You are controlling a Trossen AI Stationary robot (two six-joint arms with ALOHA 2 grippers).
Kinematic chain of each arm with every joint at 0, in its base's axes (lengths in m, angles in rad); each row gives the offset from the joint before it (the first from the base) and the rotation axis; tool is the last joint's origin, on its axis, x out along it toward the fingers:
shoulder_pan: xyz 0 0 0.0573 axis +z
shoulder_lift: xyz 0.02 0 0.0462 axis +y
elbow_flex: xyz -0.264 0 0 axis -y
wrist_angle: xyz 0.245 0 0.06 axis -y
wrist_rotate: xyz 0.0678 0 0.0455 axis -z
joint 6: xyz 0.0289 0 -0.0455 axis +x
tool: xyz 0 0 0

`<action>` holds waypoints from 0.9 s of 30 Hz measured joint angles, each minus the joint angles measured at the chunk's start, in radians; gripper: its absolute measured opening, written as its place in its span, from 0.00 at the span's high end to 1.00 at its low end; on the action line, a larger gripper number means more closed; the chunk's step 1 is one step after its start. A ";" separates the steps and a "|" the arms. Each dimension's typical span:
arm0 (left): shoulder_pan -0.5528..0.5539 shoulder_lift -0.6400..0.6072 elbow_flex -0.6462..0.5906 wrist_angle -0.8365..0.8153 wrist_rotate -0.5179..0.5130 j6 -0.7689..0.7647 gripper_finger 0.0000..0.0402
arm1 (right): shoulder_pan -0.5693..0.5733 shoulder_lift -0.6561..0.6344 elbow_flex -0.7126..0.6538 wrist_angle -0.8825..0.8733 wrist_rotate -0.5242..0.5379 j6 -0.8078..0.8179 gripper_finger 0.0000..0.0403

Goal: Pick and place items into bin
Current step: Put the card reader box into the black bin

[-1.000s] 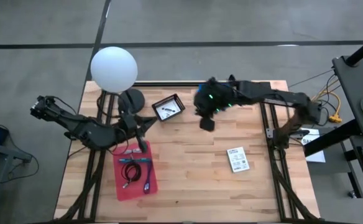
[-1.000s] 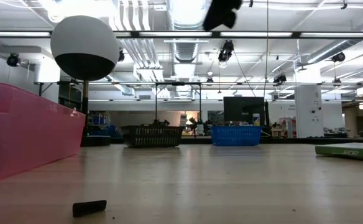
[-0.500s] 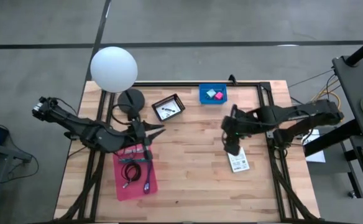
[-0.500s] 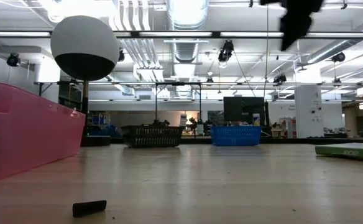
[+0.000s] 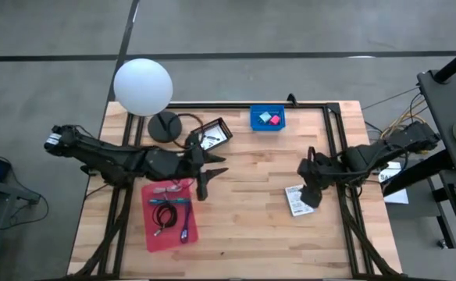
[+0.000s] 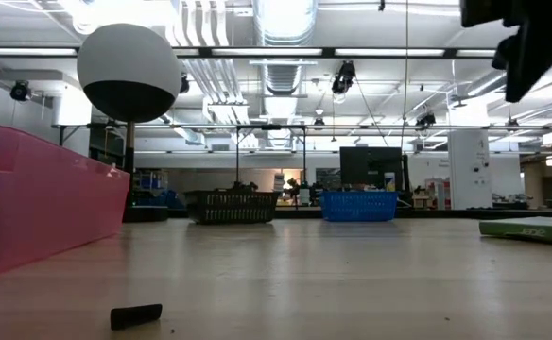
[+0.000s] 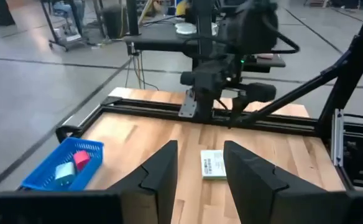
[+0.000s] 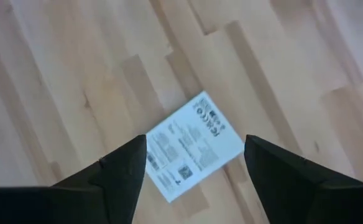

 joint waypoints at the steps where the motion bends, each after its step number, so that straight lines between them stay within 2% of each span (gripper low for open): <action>1: 0.009 0.006 0.000 0.009 0.016 -0.003 0.71 | 0.015 -0.009 -0.015 0.008 0.000 0.000 0.37; 4: 0.037 0.034 0.000 0.069 0.074 -0.003 0.71 | 0.055 -0.030 -0.054 0.051 0.000 -0.007 0.39; 8: 0.084 0.109 0.000 0.200 0.264 -0.044 0.71 | 0.112 -0.039 -0.100 0.102 0.001 -0.016 0.40; 12: 0.140 0.216 0.000 0.299 0.436 -0.164 0.71 | 0.159 -0.036 -0.158 0.179 0.008 -0.016 0.42; 16: 0.198 0.333 0.033 0.316 0.589 -0.279 0.71 | 0.206 -0.022 -0.208 0.274 0.061 -0.049 0.44; 27: 0.293 0.565 0.195 0.320 0.800 -0.433 0.71 | 0.326 0.061 -0.235 0.285 0.186 -0.167 0.45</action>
